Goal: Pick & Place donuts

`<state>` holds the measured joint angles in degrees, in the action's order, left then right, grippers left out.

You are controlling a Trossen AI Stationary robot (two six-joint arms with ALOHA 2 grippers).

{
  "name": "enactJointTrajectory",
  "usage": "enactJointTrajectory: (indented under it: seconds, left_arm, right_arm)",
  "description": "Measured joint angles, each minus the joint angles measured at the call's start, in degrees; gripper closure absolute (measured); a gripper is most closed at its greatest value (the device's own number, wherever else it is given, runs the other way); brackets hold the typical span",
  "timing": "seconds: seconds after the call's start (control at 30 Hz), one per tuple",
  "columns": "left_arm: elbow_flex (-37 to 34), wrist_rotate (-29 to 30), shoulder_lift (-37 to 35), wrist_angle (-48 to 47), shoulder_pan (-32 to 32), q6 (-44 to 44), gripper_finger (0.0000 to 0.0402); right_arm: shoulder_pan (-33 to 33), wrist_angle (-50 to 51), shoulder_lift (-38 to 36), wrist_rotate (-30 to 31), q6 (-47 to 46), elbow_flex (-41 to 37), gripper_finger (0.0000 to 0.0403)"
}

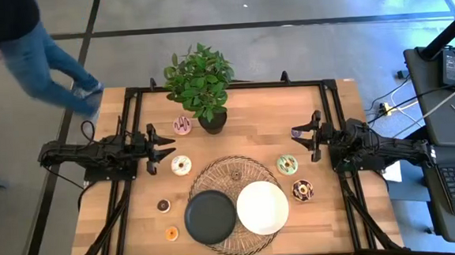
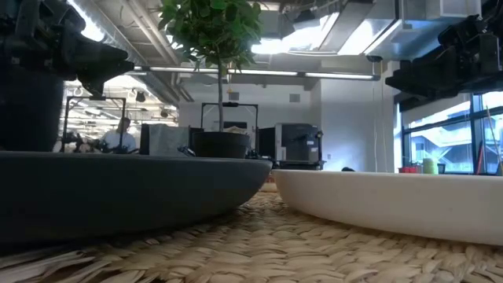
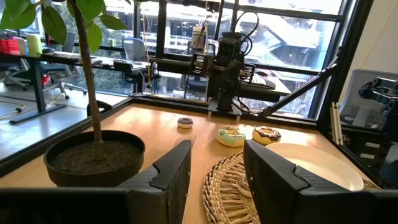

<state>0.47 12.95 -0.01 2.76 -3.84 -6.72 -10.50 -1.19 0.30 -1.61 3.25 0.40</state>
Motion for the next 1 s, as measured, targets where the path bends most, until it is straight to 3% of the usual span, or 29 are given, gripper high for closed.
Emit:
enactJointTrajectory:
  seconds: [0.73,1.0]
  left_arm:
    - [0.0,0.0,0.0,0.0,0.0,0.0,0.0258]
    - [0.0,0.0,0.0,0.0,0.0,0.0,0.0258]
  right_arm:
    - [0.0,0.0,0.0,0.0,-0.4,0.0,0.023]
    - [0.0,-1.1,0.0,0.0,-11.4,0.0,0.023]
